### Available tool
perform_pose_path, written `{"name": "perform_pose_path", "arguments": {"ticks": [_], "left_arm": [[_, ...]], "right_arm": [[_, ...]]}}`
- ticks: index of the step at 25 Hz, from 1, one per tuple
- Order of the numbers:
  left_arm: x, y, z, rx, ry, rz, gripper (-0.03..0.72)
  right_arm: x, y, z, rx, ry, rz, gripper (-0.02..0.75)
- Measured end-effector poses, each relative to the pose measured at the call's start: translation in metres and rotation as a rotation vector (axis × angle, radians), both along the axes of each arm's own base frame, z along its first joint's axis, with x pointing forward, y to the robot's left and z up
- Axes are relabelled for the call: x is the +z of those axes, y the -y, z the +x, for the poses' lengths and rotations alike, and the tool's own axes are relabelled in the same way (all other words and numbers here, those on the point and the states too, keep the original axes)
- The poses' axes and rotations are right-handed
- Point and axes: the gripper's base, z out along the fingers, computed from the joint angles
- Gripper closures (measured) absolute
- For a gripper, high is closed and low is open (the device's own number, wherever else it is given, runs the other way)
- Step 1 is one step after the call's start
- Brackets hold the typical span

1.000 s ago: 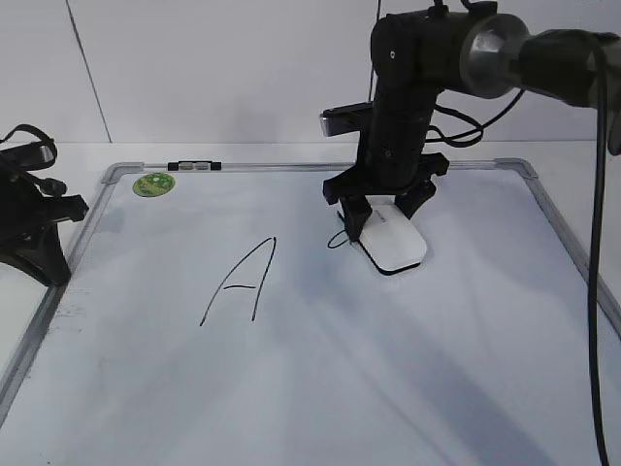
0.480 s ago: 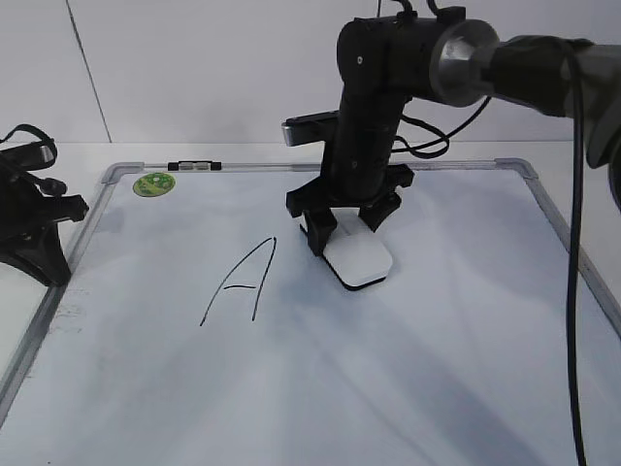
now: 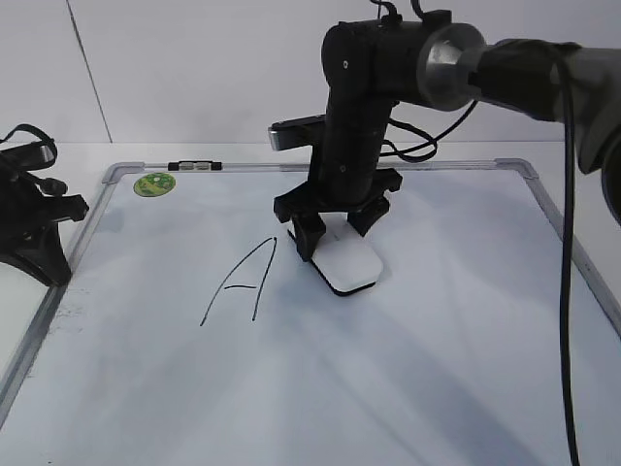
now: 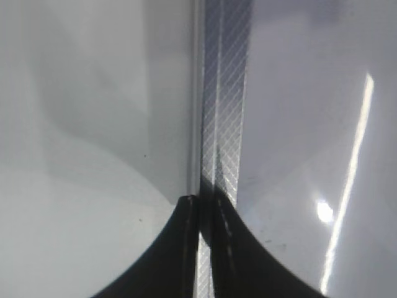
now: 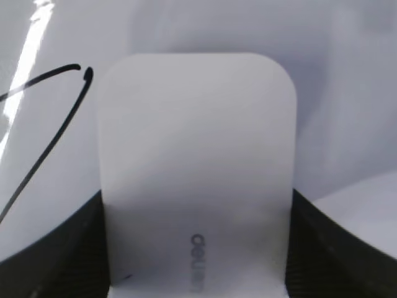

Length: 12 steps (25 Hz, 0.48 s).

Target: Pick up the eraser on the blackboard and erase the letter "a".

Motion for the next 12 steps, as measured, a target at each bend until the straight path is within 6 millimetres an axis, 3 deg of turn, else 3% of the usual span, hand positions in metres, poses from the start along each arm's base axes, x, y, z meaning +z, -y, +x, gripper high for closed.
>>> {"name": "perform_pose_path", "arguments": {"ticks": [12], "left_arm": [[0.0,0.0,0.0,0.0,0.002,0.0,0.671]], "right_arm": [[0.0,0.054,0.026,-0.131,-0.001,0.002,0.209]]}}
